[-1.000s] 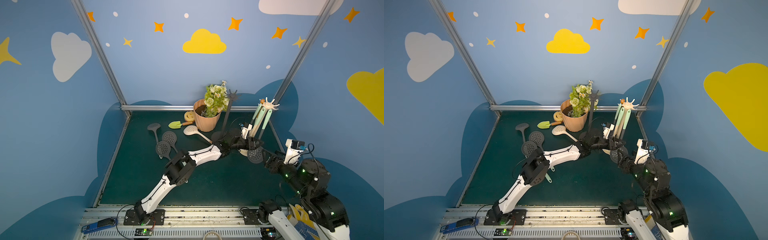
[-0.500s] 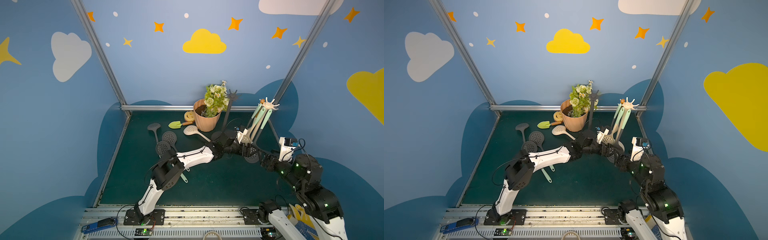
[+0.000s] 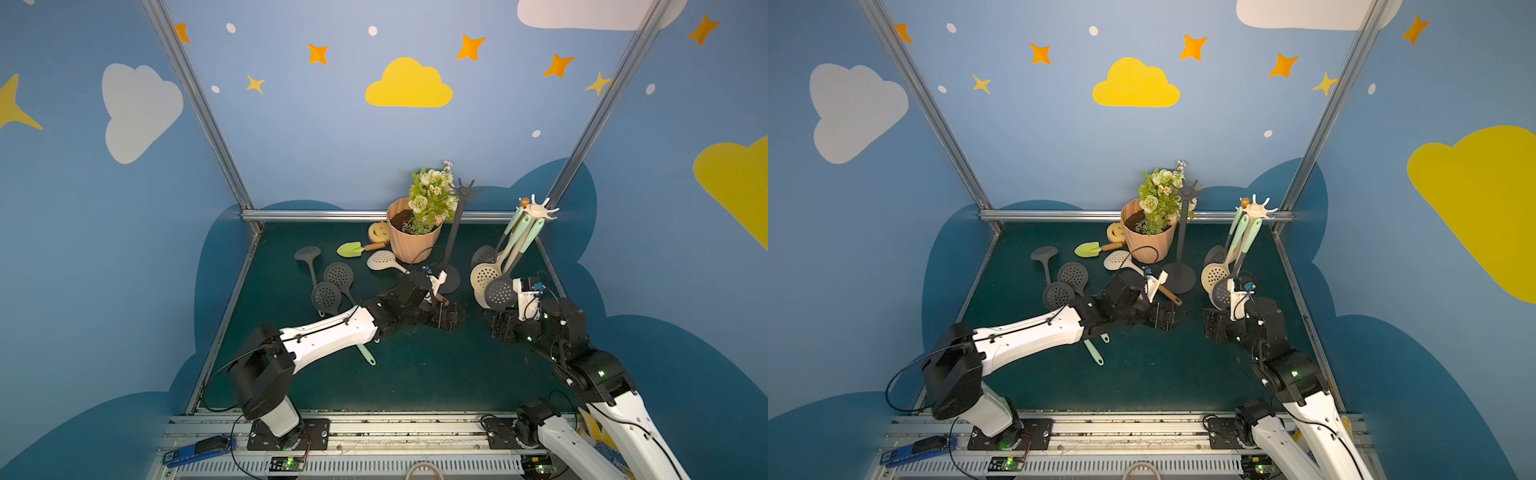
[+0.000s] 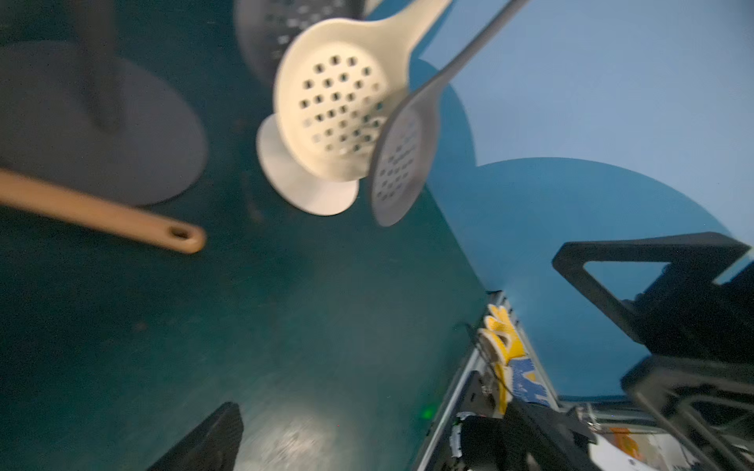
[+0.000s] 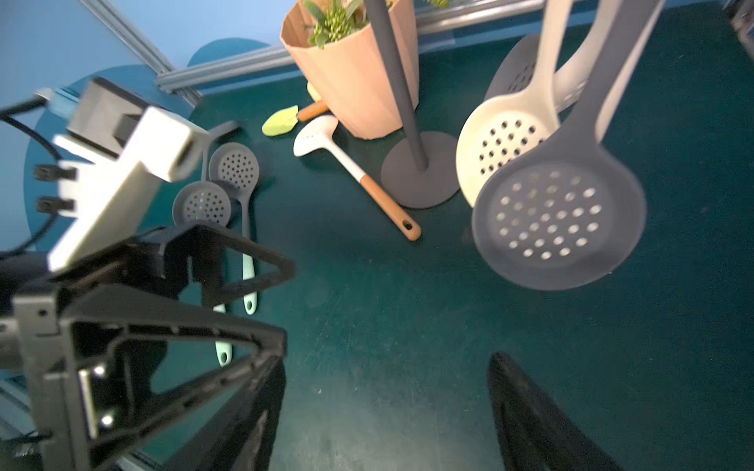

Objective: Hang the skimmer on the kitchen utensil rack
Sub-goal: Hang the skimmer on the rack, then pick up the skimmer from the center of the board.

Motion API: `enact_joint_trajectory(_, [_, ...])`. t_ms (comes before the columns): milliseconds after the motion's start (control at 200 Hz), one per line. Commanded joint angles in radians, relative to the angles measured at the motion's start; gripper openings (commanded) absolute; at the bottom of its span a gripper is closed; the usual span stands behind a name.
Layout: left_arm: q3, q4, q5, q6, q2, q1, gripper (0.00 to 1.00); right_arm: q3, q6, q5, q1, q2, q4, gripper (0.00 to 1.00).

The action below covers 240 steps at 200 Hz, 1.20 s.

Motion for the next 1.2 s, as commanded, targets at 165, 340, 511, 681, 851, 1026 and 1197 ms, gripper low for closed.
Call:
enact_joint_trajectory(165, [-0.130,-0.283,-0.283,-0.056,-0.263,0.128,1.00,-0.068,0.023,0.007,0.115,0.067,0.133,0.77])
enact_joint_trajectory(340, [-0.180,-0.376,-0.370,-0.121,-0.356,0.233,1.00,-0.078,0.015,0.046,0.221,0.126,0.166,0.77])
enact_joint_trajectory(511, [-0.157,-0.526,-0.426,-0.184,-0.355,0.322,0.98,-0.110,0.027,0.076,0.307,0.151,0.205,0.77])
enact_joint_trajectory(681, [-0.149,-0.597,-0.452,-0.218,-0.290,0.371,0.94,-0.125,0.030,0.076,0.350,0.183,0.229,0.77])
enact_joint_trajectory(851, [-0.129,-0.574,-0.433,-0.225,-0.199,0.384,0.89,-0.140,0.030,0.077,0.359,0.193,0.240,0.77])
enact_joint_trajectory(1026, [-0.050,-0.494,-0.273,-0.209,-0.068,0.383,0.81,-0.180,0.049,0.095,0.354,0.186,0.249,0.77])
enact_joint_trajectory(1197, [-0.046,-0.278,-0.138,-0.276,0.000,0.375,0.80,-0.204,0.060,0.095,0.339,0.165,0.250,0.77])
